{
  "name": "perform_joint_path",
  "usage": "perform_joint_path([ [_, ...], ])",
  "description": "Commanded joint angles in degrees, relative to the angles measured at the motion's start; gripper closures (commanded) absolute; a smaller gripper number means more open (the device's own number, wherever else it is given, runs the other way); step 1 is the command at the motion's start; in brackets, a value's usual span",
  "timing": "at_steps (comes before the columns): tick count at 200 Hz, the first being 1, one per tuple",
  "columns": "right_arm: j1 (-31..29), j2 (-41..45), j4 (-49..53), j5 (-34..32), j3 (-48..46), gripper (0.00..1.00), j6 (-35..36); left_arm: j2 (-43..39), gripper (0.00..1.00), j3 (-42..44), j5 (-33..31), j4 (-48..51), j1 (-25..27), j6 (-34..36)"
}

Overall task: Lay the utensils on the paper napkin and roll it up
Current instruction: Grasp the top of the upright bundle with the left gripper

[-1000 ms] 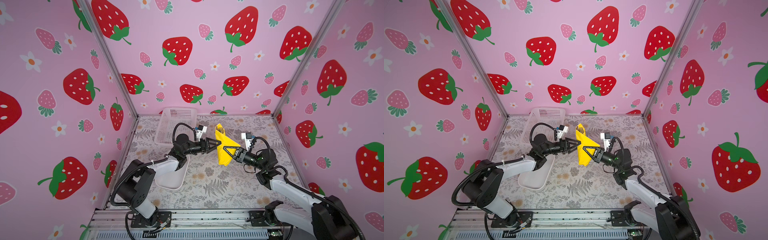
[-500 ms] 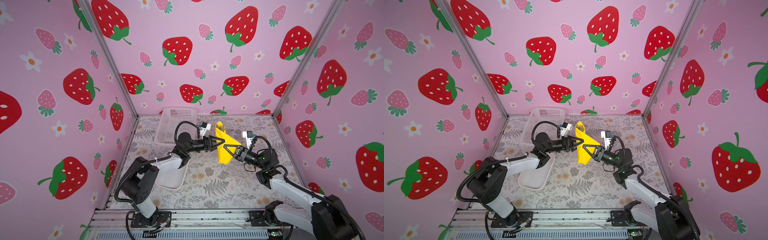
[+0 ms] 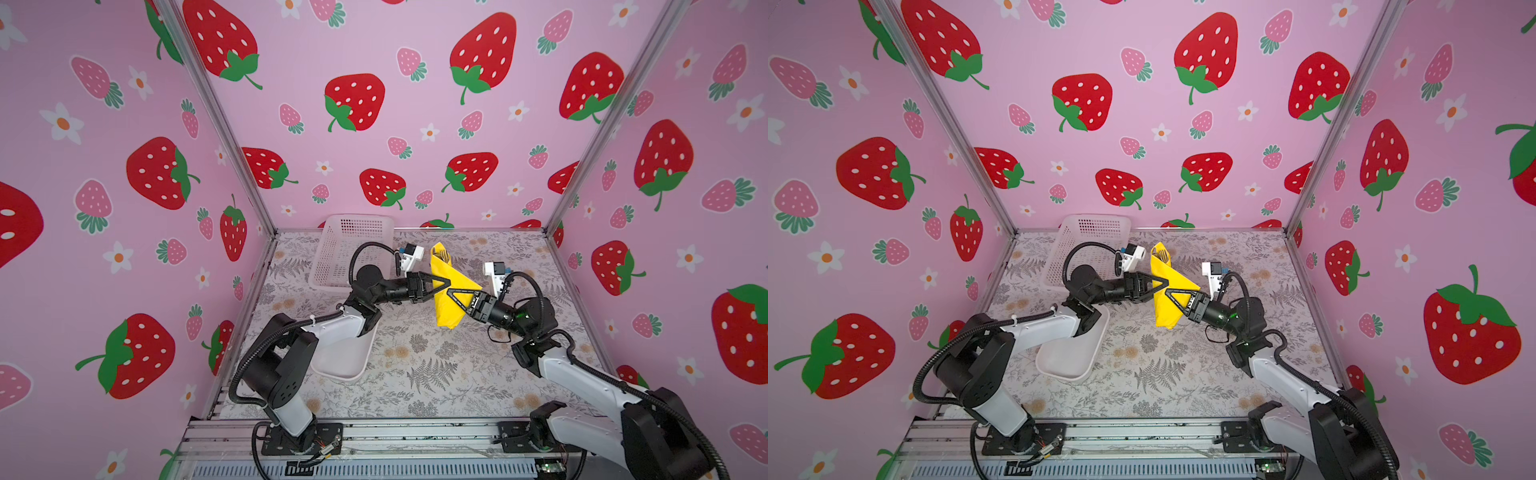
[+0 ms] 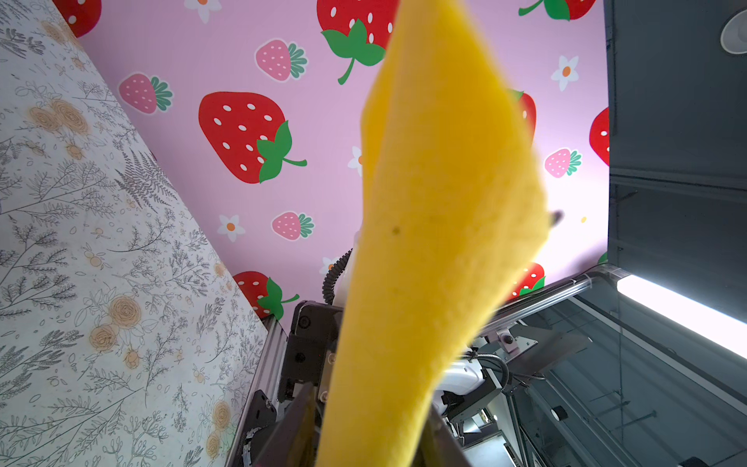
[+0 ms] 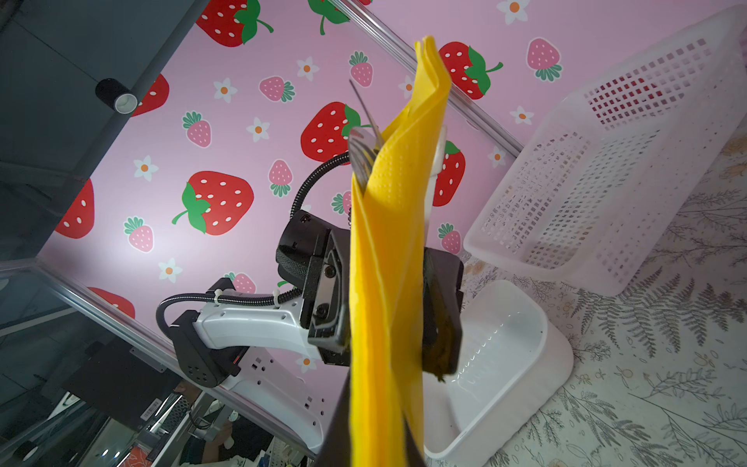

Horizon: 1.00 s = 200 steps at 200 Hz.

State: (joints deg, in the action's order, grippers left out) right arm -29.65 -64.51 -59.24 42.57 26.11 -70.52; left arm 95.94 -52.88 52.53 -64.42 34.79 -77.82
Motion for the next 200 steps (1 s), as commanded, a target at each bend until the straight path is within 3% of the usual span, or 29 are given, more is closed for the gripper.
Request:
perform_joint_path([
  [1,0.11,0.13,-4.52,-0.03,1.5,0.91,-0.77,0.01,0.65,-2.56,0.56,-5.09,0.34,-1.72],
  [200,0.22,-0.05,-3.69,-0.99,1.8,0.91,-0.32,0.48,0.9,-2.31,-0.89,-7.12,0.37,-2.84],
])
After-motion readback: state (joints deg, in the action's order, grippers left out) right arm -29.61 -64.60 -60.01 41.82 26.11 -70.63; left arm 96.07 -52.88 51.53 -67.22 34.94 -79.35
